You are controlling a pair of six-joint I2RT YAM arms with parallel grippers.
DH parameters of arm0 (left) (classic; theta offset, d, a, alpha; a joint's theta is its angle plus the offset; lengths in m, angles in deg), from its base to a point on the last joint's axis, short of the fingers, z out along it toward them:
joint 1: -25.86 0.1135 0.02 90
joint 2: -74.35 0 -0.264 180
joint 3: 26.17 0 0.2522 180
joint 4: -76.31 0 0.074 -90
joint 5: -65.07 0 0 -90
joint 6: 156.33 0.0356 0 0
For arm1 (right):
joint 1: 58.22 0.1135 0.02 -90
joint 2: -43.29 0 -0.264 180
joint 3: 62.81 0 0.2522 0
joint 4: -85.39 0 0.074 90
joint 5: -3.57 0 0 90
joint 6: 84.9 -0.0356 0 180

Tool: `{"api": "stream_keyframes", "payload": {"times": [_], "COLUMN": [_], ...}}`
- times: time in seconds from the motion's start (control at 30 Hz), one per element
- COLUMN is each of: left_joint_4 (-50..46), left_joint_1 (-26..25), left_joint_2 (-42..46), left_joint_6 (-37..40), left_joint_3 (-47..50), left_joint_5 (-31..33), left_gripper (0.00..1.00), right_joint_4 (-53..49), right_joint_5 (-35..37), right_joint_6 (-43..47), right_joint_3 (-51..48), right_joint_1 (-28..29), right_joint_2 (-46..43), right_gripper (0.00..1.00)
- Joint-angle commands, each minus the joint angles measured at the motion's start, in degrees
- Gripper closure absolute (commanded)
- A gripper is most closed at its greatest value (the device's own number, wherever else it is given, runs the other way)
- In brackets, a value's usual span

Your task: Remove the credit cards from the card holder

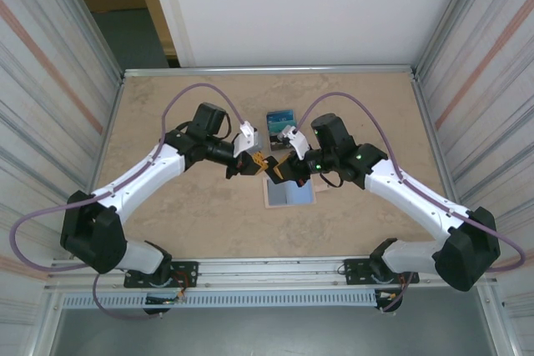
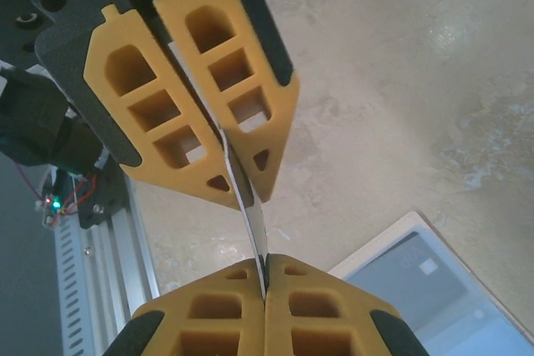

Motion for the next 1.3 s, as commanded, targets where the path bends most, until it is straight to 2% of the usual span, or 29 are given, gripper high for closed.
{"api": "stream_keyframes", "payload": {"times": [0.0,0.03,0.1,0.27,0.47,0.5,0.53,0.63,0.77,0.9,1.1,1.27], "left_joint_4": [0.81,1.24,2.85,12.47,28.14,30.3,31.98,36.42,41.93,45.14,50.2,53.51], "left_joint_1": [-0.81,-0.97,-1.38,-1.65,-2.15,-2.32,-2.35,-2.39,-2.45,-2.43,-2.44,-2.44], "left_joint_2": [-0.61,-0.46,0.53,6.08,15.01,16.3,17.46,20.32,23.3,23.81,21.86,20.69], "left_joint_6": [0.82,0.25,-1.48,-9.43,-23.31,-25.73,-28.0,-35.07,-40.96,-44.89,-50.46,-53.81], "left_joint_3": [-1.95,-1.94,-1.09,4.55,14.54,16.06,17.28,20.8,24.56,25.3,25.7,26.1], "left_joint_5": [0.17,0.6,1.93,5.86,16.88,18.97,20.92,26.01,28.37,26.81,22.24,18.85], "left_gripper": [0.99,1.0,1.0,1.0,1.0,1.0,1.0,1.0,1.0,1.0,1.0,1.0], "right_joint_4": [0.12,0.56,2.22,9.01,19.29,21.75,24.08,29.95,40.67,49.31,57.53,62.01], "right_joint_5": [-0.75,0.29,2.68,5.9,8.46,8.74,9.29,10.33,9.7,6.17,-0.87,-7.25], "right_joint_6": [0.12,-0.22,-1.4,-5.9,-14.04,-16.01,-17.65,-22.41,-30.48,-35.46,-37.3,-37.56], "right_joint_3": [1.04,0.63,-1.06,-6.7,-14.24,-15.87,-17.1,-20.26,-24.32,-25.26,-22.8,-19.52], "right_joint_1": [0.49,0.43,0.03,-2.38,-5.37,-5.72,-5.93,-6.33,-6.31,-5.9,-5.17,-5.0], "right_joint_2": [-0.52,-1.01,-2.31,-7.34,-14.14,-16.25,-16.96,-18.41,-17.11,-12.04,-4.82,-0.63], "right_gripper": [1.0,0.97,0.81,0.5,0.27,0.21,0.03,0.01,0.02,0.02,0.01,0.2]}}
